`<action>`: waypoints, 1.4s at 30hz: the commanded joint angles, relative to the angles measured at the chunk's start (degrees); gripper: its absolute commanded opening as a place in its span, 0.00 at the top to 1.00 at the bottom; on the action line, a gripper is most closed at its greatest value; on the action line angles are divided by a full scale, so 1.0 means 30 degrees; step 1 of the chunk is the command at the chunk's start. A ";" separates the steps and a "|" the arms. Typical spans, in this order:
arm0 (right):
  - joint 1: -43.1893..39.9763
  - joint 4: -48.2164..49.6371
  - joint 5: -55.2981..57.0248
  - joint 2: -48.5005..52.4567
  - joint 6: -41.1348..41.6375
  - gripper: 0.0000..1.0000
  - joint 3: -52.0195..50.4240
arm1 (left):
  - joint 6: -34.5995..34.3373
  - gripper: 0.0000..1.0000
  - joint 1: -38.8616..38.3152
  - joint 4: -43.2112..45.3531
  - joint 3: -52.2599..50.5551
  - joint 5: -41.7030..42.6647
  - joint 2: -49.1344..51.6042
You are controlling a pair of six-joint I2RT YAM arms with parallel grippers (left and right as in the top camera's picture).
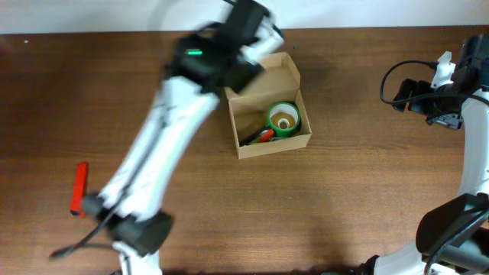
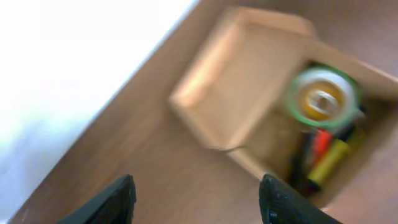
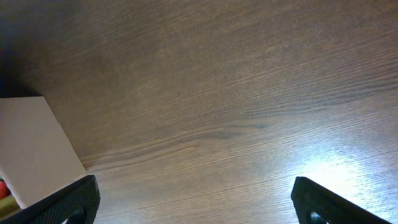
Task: Pack container
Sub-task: 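Move the left gripper over the red marker and grasp it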
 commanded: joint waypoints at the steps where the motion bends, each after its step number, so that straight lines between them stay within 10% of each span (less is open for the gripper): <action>1: -0.0073 -0.0058 -0.0262 0.0138 0.0160 0.01 -0.0175 | -0.2535 0.37 0.2412 -0.0138 -0.0583 -0.1464 -0.2018; 13: -0.0073 -0.0066 -0.0408 0.0138 0.0160 0.01 -0.0175 | -0.4619 0.32 1.0797 0.1668 -1.3661 0.0707 -0.7235; 19: -0.0073 0.0022 -0.0386 0.0138 0.0153 0.01 -0.0175 | -0.2433 0.52 1.3923 0.0619 -1.7078 0.1056 -0.7176; 42: -0.0124 0.0707 0.0262 0.0138 0.0146 0.01 -0.0175 | 0.3104 0.46 2.2039 0.4299 -2.0786 0.4998 -0.3832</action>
